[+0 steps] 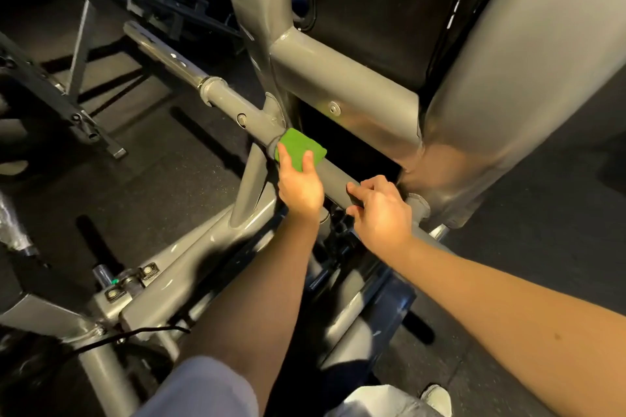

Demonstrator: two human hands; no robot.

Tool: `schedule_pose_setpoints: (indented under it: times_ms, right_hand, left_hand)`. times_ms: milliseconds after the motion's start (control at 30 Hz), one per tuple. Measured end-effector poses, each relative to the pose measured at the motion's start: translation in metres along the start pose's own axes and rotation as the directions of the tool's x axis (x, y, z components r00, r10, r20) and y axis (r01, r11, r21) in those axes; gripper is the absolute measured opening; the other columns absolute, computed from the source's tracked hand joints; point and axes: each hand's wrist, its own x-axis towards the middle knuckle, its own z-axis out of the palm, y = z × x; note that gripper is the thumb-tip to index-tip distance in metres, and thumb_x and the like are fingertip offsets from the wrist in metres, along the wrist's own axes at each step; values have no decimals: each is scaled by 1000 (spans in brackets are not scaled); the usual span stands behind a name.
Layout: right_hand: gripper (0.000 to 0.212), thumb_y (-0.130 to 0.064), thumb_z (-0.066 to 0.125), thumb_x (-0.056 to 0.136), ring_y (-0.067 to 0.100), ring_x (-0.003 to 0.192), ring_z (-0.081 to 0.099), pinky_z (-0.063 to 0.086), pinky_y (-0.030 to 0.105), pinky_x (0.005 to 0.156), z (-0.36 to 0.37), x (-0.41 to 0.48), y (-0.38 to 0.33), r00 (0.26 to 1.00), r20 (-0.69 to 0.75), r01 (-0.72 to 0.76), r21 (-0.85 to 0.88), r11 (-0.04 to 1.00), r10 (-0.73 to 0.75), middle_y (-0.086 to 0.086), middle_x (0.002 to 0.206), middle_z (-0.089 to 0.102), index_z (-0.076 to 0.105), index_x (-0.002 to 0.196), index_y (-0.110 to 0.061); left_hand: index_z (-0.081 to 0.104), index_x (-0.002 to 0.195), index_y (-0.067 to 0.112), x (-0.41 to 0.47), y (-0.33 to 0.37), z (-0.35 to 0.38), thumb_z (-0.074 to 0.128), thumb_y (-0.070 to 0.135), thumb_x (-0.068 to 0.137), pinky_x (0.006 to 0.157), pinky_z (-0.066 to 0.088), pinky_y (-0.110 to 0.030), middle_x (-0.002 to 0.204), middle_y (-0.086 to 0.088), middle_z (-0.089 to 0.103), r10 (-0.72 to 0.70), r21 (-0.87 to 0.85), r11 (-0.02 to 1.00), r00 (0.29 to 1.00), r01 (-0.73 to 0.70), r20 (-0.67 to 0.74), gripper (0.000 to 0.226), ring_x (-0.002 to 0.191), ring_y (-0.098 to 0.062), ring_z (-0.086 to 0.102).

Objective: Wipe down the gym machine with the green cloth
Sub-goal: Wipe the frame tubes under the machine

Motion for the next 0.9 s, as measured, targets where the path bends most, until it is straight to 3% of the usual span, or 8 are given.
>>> schedule_pose_setpoints:
  times_ms: [167, 267, 367, 500, 567, 633, 733, 900]
  right_hand:
    - [38, -23, 67, 94, 22, 119, 51, 48, 36, 84, -6, 1, 2, 999, 19, 26, -36, 999, -25, -1, 123, 56, 67, 131, -28]
    - [37, -21, 67, 94, 22, 116, 52, 50, 40, 87, -3, 2, 6, 999, 1, 44, -3, 999, -44, -2, 120, 56, 68, 130, -28]
    - [36, -22, 65, 98, 17, 115, 51, 46, 36, 91, -3, 2, 5, 998, 1, 59, 3, 998, -59, -4, 120, 54, 66, 133, -28]
    - [33, -21, 62, 100, -1, 91, 47, 34, 12, 82, -4, 6, 10, 995, 34, 96, -11, 995, -95, -5, 119, 51, 64, 134, -22]
    - [32, -18, 62, 100, 1, 88, 49, 37, 17, 85, -6, 7, 13, 988, 85, 135, -94, 986, -127, 0, 119, 52, 64, 132, -15]
    - [28, -8, 64, 96, 17, 95, 55, 46, 32, 89, -8, 4, 18, 983, 136, 133, -64, 989, -124, 8, 119, 55, 65, 124, -8]
    - [36, 0, 61, 91, 32, 127, 50, 50, 45, 100, -24, -12, 20, 969, 219, 151, -138, 979, -119, 14, 141, 51, 66, 126, -5]
    - [45, -1, 57, 94, 23, 146, 37, 23, 18, 119, -39, -48, 25, 969, 209, 142, -33, 989, -132, 12, 150, 50, 59, 139, -3]
  left_hand:
    - [30, 160, 18, -65, -14, 10, 62, 33, 101, 92, 40, -22, 143, -9, 58, -1, -22, 1000, 999, 2, 50, 69, 126, -27, 58]
    - [38, 156, 16, -44, -12, 9, 70, 27, 96, 102, 48, -34, 132, -10, 65, 10, -109, 994, 998, -2, 69, 69, 120, -28, 63]
    - [26, 161, 23, -5, -1, 6, 69, 34, 96, 115, 40, -47, 145, -10, 55, -84, -101, 991, 995, 90, 60, 79, 133, -29, 53]
    - [14, 164, 25, 27, 19, 1, 66, 34, 98, 118, 31, -41, 153, -10, 47, -196, -114, 974, 981, 196, 14, 85, 141, -31, 44]
    - [11, 164, 25, 29, 22, 0, 64, 34, 100, 117, 30, -40, 154, -10, 46, -203, -95, 975, 979, 203, 6, 84, 141, -32, 42]
    - [11, 164, 25, 23, 19, 0, 62, 35, 101, 117, 28, -41, 155, -9, 46, -195, -80, 977, 981, 196, 12, 82, 142, -32, 41]
    - [14, 164, 24, -2, 14, 6, 61, 34, 102, 118, 30, -40, 155, -8, 47, -165, -93, 982, 986, 167, 28, 78, 141, -32, 44]
    - [20, 163, 26, -83, -3, 16, 52, 34, 106, 112, 34, -36, 152, -10, 50, -50, 54, 998, 991, 43, 128, 66, 138, -30, 47]
